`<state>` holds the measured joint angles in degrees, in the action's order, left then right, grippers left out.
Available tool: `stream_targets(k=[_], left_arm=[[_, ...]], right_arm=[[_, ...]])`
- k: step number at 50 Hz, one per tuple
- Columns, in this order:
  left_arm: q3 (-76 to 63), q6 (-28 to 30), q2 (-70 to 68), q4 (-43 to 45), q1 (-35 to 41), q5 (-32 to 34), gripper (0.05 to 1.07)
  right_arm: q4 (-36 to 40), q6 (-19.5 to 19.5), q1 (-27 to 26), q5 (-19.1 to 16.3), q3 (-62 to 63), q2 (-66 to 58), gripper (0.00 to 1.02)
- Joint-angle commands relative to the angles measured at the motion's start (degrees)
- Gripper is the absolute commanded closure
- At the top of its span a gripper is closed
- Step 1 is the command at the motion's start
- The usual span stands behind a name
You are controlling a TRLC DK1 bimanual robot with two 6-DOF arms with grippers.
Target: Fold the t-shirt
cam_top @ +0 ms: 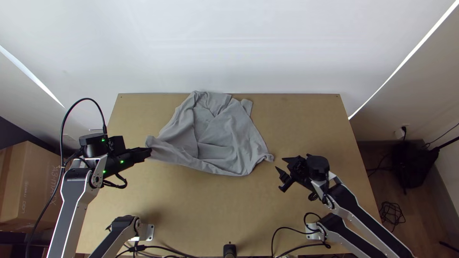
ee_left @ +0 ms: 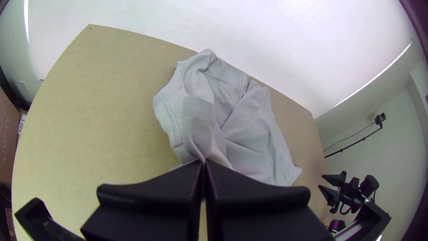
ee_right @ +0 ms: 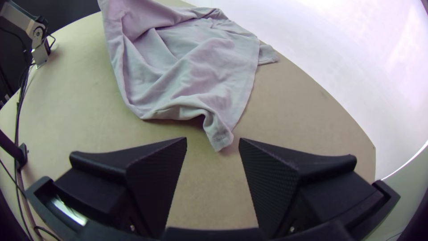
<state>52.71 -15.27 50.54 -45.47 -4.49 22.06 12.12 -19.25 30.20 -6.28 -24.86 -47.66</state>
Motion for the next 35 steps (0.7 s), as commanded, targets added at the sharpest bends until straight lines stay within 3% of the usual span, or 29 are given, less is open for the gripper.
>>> stream_targets(k=[1, 18, 35], left_arm=[[-0.59, -1.43, -0.62, 0.65, 0.01, 0.26, 1.04], [-0.24, -1.43, -0.45, 0.65, -0.08, 0.17, 1.04], [-0.5, -1.08, -0.8, 0.3, -0.78, 0.17, 1.04]], right_arm=[[-5.18, -2.02, 0.83, 1.1, 3.15, -4.11, 0.47], [-19.41, -3.34, 0.21, 1.63, 3.33, -19.23, 0.47], [-29.08, -3.52, 0.21, 2.42, 1.57, -30.92, 0.47]])
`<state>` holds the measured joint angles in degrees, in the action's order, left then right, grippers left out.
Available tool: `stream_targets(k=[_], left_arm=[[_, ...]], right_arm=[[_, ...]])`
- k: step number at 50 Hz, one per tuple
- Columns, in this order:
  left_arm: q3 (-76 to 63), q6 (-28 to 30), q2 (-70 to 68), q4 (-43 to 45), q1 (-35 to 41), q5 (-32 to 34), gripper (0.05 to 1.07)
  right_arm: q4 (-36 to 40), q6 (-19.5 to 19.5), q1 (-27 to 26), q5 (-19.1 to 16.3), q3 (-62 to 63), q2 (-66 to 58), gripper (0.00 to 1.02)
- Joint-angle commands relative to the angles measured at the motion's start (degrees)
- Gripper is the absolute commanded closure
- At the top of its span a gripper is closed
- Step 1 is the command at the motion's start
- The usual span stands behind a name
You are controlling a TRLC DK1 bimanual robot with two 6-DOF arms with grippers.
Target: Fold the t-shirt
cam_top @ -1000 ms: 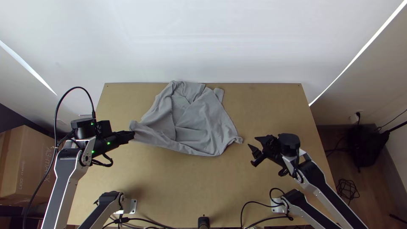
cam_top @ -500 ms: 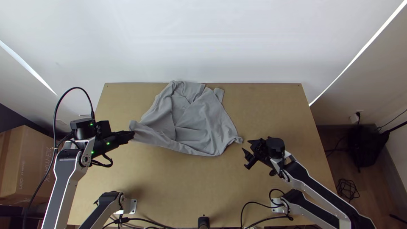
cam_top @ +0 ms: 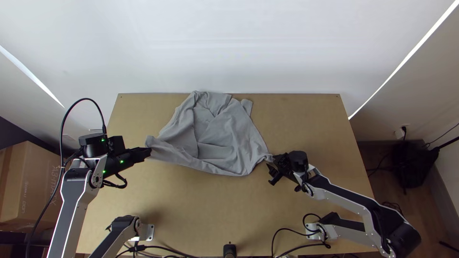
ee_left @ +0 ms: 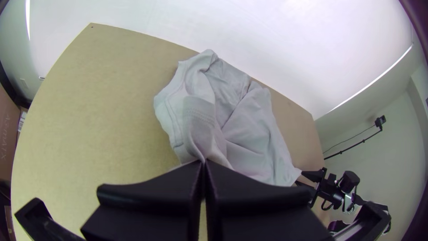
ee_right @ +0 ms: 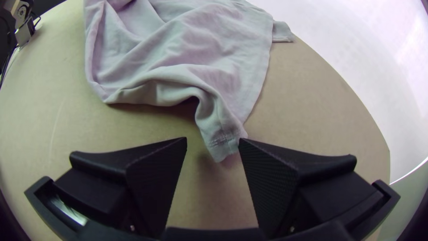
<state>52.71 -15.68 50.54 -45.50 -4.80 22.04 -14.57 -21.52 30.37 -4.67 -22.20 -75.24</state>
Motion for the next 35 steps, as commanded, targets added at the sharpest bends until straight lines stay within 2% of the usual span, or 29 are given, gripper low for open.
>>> stream_targets(k=[1, 7, 8, 10, 12, 13, 18, 22, 25, 35], left_arm=[[-0.5, -0.67, -0.8, 0.32, -0.48, 0.19, 1.04], [-0.68, -0.67, -0.89, 0.23, -0.48, 0.19, 1.04], [-0.68, -0.67, -0.89, 0.23, -0.48, 0.19, 1.04], [-0.59, -0.58, -0.8, 0.23, -0.48, 0.11, 1.04], [-0.41, -0.49, -0.62, 0.32, -0.48, 0.19, 1.04], [-0.33, -0.49, -0.53, 0.32, -0.48, 0.11, 1.04], [0.38, -0.31, -0.01, 0.58, -0.48, 0.11, 1.04], [1.7, -0.31, 0.61, 0.58, -0.48, 0.19, 1.04], [2.93, -0.05, 1.31, 0.67, -0.56, 0.11, 1.04], [7.58, 0.21, 3.77, 1.73, -1.53, 0.11, 1.04]], right_arm=[[-2.75, -1.25, 0.04, 0.89, -1.36, -4.03, 0.47], [-3.71, -0.89, 0.04, 1.59, -2.41, -6.14, 0.48], [-3.71, -0.89, 0.04, 1.59, -2.59, -6.23, 0.51], [-3.8, -0.89, 0.04, 1.59, -2.77, -6.32, 0.71], [-4.15, -0.89, 0.04, 1.59, -3.03, -6.23, 0.98], [-4.15, -0.63, -0.14, 1.59, -3.2, -6.14, 1.01], [-4.15, 0.78, -1.01, 2.03, -3.29, -4.47, 1.0], [-3.36, 5.17, -2.95, 2.21, -4.44, -1.66, 1.0], [-2.31, 6.31, -4.44, 2.21, -5.4, 0.97, 1.0], [8.24, 11.5, -8.22, 2.12, -11.82, 8.45, 1.0]])
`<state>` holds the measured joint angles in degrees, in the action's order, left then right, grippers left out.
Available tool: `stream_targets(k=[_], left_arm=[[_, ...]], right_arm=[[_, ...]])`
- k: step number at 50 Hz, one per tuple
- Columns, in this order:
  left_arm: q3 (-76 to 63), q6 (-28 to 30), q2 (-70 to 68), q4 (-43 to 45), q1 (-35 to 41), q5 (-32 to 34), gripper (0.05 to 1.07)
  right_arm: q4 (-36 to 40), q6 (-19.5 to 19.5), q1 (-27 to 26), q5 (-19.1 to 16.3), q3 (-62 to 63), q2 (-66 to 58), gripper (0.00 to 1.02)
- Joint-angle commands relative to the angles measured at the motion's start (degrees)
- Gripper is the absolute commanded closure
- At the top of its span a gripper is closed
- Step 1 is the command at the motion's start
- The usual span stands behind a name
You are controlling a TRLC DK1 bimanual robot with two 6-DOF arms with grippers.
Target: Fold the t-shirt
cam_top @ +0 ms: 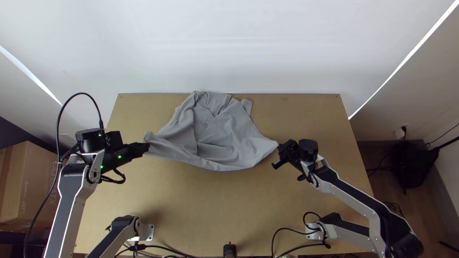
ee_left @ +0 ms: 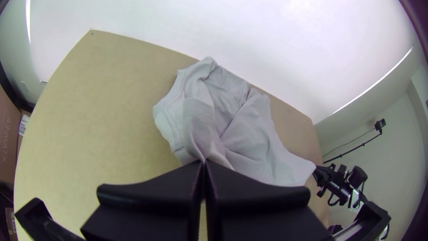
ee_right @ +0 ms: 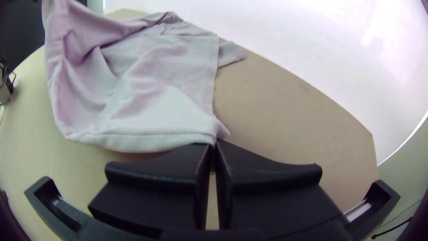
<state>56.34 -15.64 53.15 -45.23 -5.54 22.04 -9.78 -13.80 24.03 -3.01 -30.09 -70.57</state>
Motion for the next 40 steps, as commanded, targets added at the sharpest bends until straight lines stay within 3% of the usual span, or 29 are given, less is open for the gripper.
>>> stream_targets(k=[1, 19, 40], left_arm=[[4.57, 0.08, 1.43, 1.73, -0.96, 0.11, 1.04], [20.13, 0.52, 5.65, 5.07, -9.4, -0.07, 1.04], [40.78, -0.88, 5.83, 6.91, -17.14, -0.07, 1.04]], right_arm=[[4.51, 4.4, -2.23, 0.46, -4.72, 4.21, 1.0], [20.15, 12.4, -5.31, 0.46, -26.25, 9.83, 1.0], [22.61, 16.79, -4.17, 0.46, -51.65, 4.3, 1.0]])
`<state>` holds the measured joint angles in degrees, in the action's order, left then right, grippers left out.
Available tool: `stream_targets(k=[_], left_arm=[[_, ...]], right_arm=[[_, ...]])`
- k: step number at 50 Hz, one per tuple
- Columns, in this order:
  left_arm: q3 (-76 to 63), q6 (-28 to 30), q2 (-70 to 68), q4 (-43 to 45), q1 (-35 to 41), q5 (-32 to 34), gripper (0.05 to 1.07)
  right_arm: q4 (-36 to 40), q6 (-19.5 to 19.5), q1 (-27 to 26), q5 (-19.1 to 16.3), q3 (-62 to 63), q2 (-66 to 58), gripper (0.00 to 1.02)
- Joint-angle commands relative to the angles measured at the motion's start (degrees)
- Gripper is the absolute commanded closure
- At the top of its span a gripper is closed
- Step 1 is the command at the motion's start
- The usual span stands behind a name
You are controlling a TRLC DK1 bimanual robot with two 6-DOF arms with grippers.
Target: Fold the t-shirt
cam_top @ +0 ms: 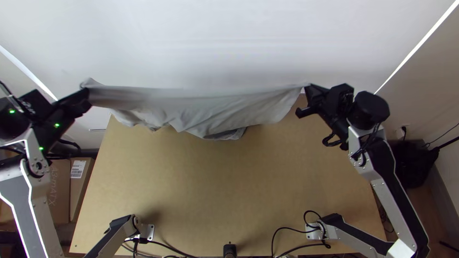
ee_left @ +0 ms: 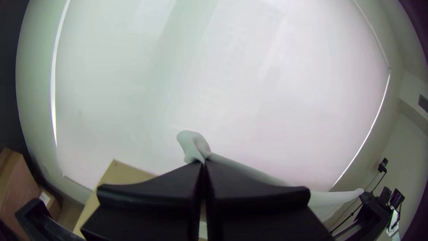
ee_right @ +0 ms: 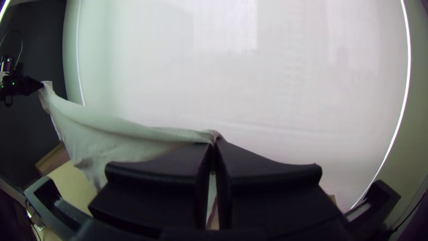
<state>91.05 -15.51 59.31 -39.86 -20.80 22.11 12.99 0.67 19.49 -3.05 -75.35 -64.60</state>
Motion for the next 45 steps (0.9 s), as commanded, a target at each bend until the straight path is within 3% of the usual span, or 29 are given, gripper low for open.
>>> stream_targets(k=[1, 15, 28, 37, 45], left_arm=[[7.22, -1.02, -0.33, 1.62, -2.23, -0.14, 1.04], [13.63, -1.02, -0.69, 2.41, -7.68, -0.14, 1.05], [10.47, -1.1, -1.04, 1.62, -8.47, 0.04, 1.05], [5.2, -1.81, -1.48, 0.22, -2.85, 0.13, 1.05], [1.06, -3.04, -1.39, -0.75, 0.32, 0.04, 1.05]], right_arm=[[-0.25, 2.59, 0.55, 0.5, -7.62, -2.02, 1.0], [0.72, 6.8, 2.75, 0.59, -23.0, -6.07, 1.0], [9.68, 7.42, 7.5, 0.5, -16.32, -2.9, 1.0], [17.5, 9.88, 7.58, 0.5, -12.1, -0.79, 1.0], [18.73, 9.88, 6.97, 0.41, -8.23, 3.07, 1.0]])
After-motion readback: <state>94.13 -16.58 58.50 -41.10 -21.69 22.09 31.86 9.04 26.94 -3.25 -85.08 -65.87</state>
